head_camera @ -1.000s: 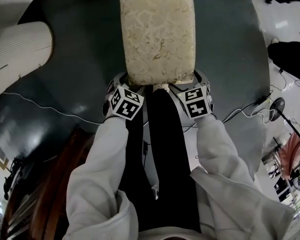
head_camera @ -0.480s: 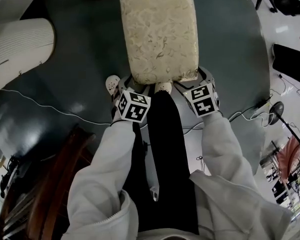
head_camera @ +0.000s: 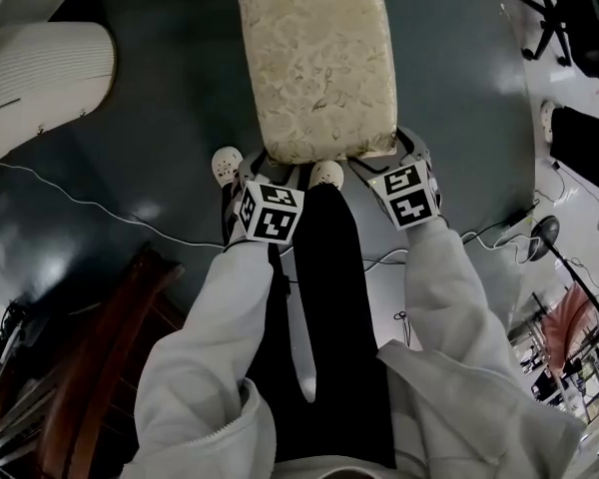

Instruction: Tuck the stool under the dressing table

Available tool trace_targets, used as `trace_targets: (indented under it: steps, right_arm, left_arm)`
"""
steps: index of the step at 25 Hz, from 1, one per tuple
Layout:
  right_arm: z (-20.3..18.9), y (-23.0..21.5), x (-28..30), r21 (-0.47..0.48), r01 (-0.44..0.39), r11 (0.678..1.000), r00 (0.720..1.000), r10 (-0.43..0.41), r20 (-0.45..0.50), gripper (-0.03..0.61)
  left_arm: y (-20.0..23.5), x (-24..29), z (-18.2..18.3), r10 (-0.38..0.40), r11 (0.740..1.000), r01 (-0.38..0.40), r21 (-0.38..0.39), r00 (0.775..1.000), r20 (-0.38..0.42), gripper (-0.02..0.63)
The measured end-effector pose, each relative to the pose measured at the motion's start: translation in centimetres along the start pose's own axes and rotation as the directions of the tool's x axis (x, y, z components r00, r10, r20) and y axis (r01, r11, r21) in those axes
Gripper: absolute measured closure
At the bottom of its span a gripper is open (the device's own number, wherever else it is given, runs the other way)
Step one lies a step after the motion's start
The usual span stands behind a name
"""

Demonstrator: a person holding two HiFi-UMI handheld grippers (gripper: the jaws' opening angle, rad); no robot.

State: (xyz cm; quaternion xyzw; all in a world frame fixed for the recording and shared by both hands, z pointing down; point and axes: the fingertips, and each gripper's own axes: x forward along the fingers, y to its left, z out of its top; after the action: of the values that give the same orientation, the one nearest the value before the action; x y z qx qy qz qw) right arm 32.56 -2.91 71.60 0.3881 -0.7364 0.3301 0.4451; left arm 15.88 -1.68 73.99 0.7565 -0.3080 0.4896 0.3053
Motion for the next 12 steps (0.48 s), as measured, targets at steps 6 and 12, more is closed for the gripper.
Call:
trace_targets:
  steps: [6, 12]
  right_arm:
    - [-0.1, -0.7, -0.1, -0.004, -0.002, 1.000, 1.000, 0.002, -0.020, 0.069]
    - [-0.2, -1.2, 0.1, -0.016, -0.007, 1.000, 1.000, 0.006, -0.024, 0.072]
  left_arm:
    - [-0.5, 0.0, 0.7, 0.021, 1.000, -0.020, -0.016, 0.999, 0.026, 0.357]
    - [-0.8, 0.0, 1.2, 0.053, 0.998, -0.051, -0.043, 0.998, 0.037, 0.359]
